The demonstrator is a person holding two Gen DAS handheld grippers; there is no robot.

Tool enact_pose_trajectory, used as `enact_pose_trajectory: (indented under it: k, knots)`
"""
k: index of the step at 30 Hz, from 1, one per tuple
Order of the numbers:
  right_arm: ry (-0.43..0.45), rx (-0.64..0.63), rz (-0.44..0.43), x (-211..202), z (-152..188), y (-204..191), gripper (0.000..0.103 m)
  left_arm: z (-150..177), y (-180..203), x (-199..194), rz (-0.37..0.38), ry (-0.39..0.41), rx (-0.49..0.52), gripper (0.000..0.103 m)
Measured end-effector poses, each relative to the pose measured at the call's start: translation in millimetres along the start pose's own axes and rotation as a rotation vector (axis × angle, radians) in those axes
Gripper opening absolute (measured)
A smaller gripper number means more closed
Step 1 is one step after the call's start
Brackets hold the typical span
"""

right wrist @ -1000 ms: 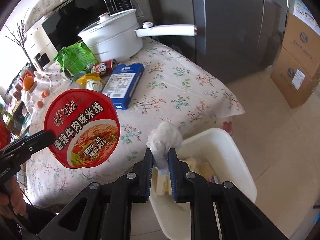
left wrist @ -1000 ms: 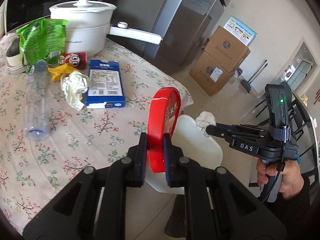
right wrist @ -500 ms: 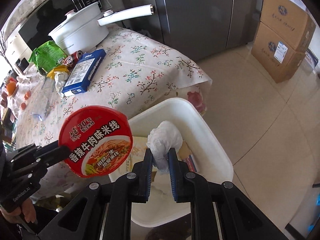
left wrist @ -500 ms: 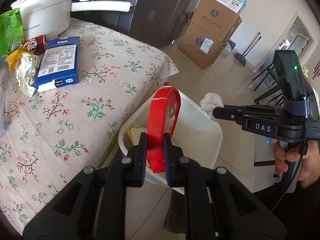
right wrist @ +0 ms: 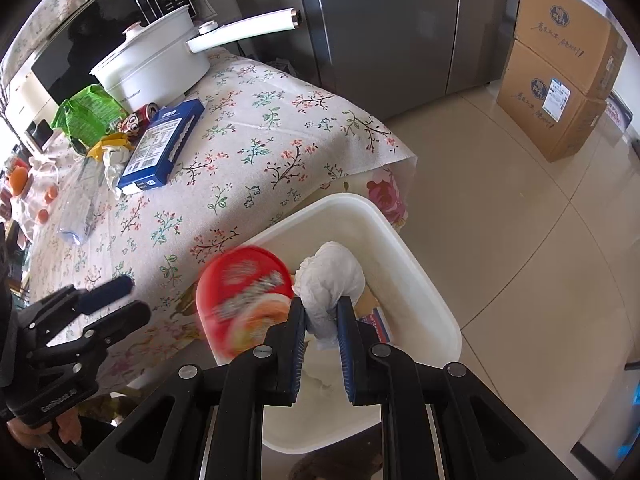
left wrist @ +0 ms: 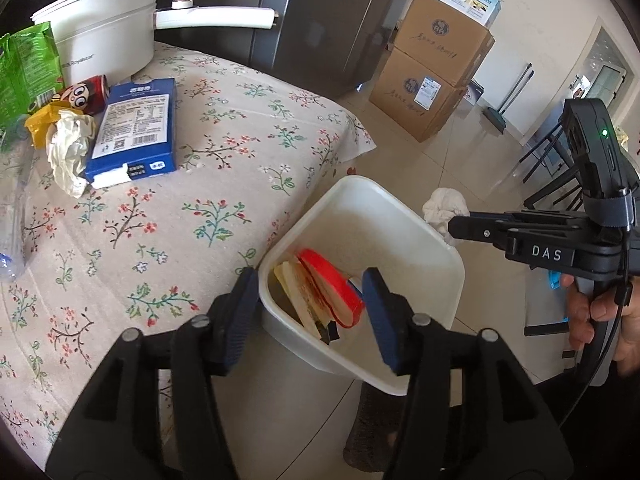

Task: Collect trash
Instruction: 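Open the right tool to drop the tissue ball into the bin, then grasp the clear plastic bottle with left tool while right tool reaches the blue biscuit box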

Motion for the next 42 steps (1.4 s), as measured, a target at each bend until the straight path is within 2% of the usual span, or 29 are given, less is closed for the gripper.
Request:
enact_pose_trajectory:
  k: [8,13,17,21,22,33,42]
  knots:
    - [-0.009,-0.005,0.001,1,0,-6,0.017,-1,-20,-13,-0.062,0.015,-0.008,0.075]
    - [-0.015,-0.011,0.003,2,0,-11,0.017,2,-34,-21,-0.106,0.018,-0.018,0.081]
    - [-0.032,0.003,0.004,4,-1,-13,0.024,3,-47,-25,-0.126,0.017,-0.040,0.082]
    - [-0.033,0.027,-0.008,5,-4,-15,0.054,4,-56,-30,-0.132,0.018,-0.062,0.082]
    - [-0.027,0.027,-0.011,3,-5,-17,0.056,5,-58,-31,-0.133,0.019,-0.065,0.083]
    - [-0.023,0.010,-0.008,2,-14,-35,0.061,6,-83,-43,-0.163,0.025,-0.101,0.083]
    - [-0.008,-0.029,-0.005,1,-37,-66,0.067,-2,-130,-62,-0.224,0.033,-0.199,0.083]
Point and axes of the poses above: each gripper's, at about its wrist camera, not at the fingertips, and x roughly the way its jaws point, y to its right, z to its underside, the point moved 6 cm from there along x, roughly the way its jaws point, and after that the axes turned 6 degrees about -y, right-handed, at the moved point
